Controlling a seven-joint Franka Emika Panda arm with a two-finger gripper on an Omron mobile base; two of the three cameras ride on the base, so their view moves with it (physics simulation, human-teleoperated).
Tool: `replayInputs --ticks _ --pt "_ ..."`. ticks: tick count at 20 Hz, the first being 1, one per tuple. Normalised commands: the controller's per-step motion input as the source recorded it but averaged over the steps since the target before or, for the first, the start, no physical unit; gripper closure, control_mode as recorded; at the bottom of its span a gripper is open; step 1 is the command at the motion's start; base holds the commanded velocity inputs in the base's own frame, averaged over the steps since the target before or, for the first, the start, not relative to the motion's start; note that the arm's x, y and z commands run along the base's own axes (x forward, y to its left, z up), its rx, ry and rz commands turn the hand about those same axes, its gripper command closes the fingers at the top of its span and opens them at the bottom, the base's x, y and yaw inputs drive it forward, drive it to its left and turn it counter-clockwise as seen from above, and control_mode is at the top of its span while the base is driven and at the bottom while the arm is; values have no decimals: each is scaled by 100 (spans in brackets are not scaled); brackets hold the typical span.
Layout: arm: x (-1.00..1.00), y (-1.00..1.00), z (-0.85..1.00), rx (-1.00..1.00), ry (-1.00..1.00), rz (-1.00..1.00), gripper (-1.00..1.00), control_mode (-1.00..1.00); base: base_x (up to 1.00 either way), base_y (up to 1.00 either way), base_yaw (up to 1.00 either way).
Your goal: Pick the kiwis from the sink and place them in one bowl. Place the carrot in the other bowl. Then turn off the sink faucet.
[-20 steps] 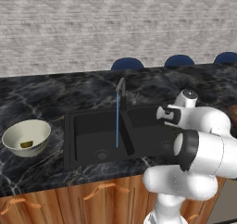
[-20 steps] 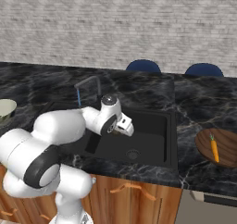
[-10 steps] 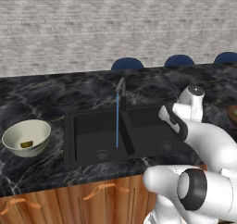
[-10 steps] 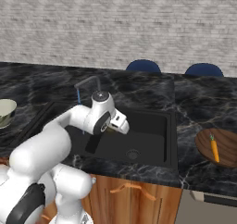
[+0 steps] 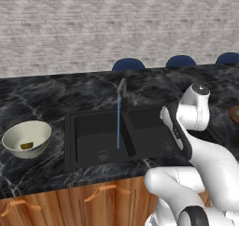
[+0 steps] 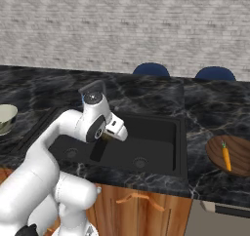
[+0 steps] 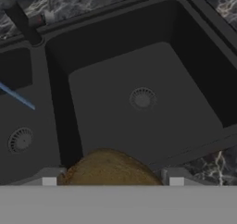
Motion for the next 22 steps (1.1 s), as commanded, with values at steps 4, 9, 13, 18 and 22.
replayInputs --ticks 4,9,13,18,22 --pt "-33 30 24 0 0 1 100 -100 0 0 0" --pt "-19 39 17 0 0 3 100 -100 0 0 0" --pt "-23 42 14 0 0 4 100 -100 0 0 0" --pt "-17 45 18 0 0 5 100 -100 0 0 0" --pt "-15 46 17 0 1 5 100 -100 0 0 0"
